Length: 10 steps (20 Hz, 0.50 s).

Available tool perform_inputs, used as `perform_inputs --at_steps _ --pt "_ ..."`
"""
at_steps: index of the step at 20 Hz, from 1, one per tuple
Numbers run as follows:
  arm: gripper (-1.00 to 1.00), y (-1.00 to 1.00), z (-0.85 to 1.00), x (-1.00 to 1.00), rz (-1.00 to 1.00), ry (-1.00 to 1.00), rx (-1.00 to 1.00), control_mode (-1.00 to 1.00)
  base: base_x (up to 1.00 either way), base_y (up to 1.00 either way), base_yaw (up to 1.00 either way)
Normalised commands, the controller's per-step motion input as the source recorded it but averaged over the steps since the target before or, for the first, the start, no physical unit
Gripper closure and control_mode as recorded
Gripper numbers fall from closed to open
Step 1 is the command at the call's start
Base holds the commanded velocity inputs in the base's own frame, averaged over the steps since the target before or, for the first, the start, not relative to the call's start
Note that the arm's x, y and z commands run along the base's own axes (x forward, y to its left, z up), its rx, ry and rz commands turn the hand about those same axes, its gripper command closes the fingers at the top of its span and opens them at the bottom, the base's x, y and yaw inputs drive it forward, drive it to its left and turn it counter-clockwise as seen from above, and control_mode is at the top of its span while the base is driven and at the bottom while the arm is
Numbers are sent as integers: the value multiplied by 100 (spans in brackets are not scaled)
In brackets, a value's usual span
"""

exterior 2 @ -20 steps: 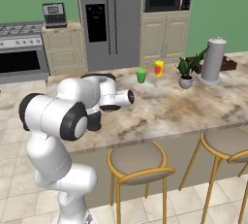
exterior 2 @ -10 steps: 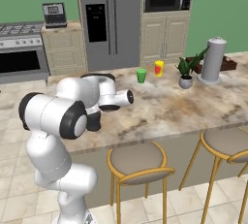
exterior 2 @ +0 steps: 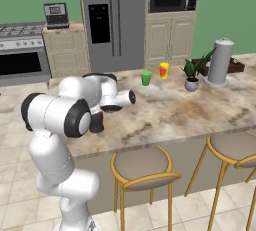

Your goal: Place the drinks on the dining counter in a tight cluster.

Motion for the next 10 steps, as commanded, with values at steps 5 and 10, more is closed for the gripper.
perform_inputs --at_steps 5,10 --pt "100 2 0 5 0 0 0 -100 0 0 0" --pt "100 0 -1 -3 0 0 0 -100 0 0 0"
